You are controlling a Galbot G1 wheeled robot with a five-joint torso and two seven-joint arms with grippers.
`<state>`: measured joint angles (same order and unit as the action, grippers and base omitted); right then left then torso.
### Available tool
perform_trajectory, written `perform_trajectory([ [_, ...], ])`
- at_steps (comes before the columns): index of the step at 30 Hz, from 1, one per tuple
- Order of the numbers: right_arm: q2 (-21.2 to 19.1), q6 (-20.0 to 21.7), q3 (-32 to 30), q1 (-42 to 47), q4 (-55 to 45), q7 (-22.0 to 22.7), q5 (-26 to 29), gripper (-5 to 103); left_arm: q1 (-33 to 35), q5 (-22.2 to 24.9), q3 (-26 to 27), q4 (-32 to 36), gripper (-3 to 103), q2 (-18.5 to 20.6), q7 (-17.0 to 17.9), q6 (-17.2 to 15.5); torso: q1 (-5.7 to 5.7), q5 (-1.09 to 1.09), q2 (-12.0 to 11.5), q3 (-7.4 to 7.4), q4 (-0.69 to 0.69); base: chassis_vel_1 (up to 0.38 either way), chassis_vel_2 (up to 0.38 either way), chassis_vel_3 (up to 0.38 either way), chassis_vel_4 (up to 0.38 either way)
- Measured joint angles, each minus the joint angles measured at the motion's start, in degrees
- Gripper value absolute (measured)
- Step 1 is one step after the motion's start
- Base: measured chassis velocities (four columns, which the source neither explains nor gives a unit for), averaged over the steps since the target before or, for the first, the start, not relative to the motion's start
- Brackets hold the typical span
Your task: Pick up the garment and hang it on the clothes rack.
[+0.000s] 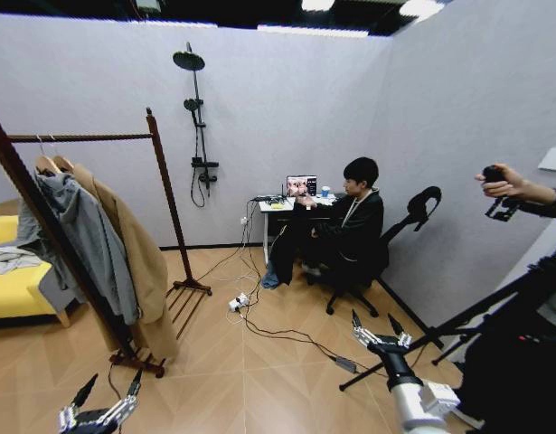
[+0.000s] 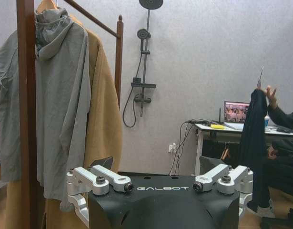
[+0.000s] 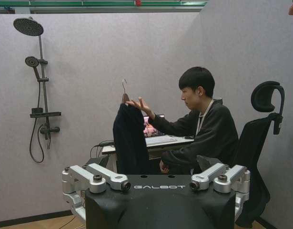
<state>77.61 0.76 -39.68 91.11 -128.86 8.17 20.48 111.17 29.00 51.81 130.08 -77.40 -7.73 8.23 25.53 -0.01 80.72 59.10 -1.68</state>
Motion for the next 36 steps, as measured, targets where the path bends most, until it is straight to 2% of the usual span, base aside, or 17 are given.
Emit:
perform_trajectory([
  [17,0.18,-0.54,0.11,-0.25,0.64,-0.14,-0.17,100,0.00,0.00,0.00,0.00,100,0.00,0.00,0.00,0.01,0.00,-0.01,0.01,0.01,-0.178,0.176,0.187,-0.188],
  [21,0.15,-0.70,0.14,-0.46,0.96,-0.24,-0.16,100,0.00,0.00,0.00,0.00,100,0.00,0.00,0.01,0.01,0.00,-0.01,0.00,-0.02,-0.247,0.236,0.240,-0.259],
  [32,-0.17,-0.99,-0.10,-0.86,1.18,-0.34,0.18,100,0.00,0.00,0.00,0.00,100,0.00,0.00,0.00,0.02,0.00,-0.01,0.01,0.01,-0.282,0.277,0.279,-0.282],
  [35,-0.23,-2.17,-0.18,-1.01,0.99,-0.52,-1.19,100,0.00,0.00,0.00,0.00,100,0.00,0.00,0.00,0.03,0.02,-0.02,0.01,0.00,-0.271,0.286,0.253,-0.267],
  [36,-0.25,-3.22,-0.37,-1.05,0.66,-0.80,-3.45,100,0.00,0.00,0.00,0.00,100,0.00,0.00,0.00,0.02,0.03,-0.02,0.01,0.00,-0.256,0.283,0.247,-0.243],
])
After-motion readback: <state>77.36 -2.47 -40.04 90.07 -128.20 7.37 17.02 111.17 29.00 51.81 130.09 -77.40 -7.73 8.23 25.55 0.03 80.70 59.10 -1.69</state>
